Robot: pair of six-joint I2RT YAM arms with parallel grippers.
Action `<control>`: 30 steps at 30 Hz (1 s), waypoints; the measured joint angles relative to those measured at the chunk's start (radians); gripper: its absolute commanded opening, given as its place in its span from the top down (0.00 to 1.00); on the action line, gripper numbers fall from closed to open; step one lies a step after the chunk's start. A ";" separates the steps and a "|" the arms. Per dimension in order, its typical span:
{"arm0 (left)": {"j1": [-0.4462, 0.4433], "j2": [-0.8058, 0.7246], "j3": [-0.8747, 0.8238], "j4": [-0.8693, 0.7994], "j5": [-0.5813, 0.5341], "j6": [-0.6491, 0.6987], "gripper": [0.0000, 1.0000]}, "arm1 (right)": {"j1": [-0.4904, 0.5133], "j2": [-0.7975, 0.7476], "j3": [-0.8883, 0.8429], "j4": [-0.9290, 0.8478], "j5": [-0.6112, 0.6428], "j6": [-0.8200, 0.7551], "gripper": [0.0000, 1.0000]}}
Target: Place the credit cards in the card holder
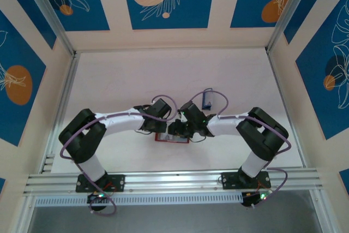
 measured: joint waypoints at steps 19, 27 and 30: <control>0.012 -0.140 -0.015 -0.037 0.046 0.000 0.88 | -0.001 0.018 0.259 -0.455 0.110 -0.148 1.00; 0.036 -0.138 -0.094 -0.050 0.045 0.000 0.89 | 0.007 0.087 0.282 -0.532 0.143 -0.150 1.00; 0.037 -0.125 -0.106 -0.047 0.046 0.000 0.89 | 0.013 0.088 0.289 -0.539 0.150 -0.150 1.00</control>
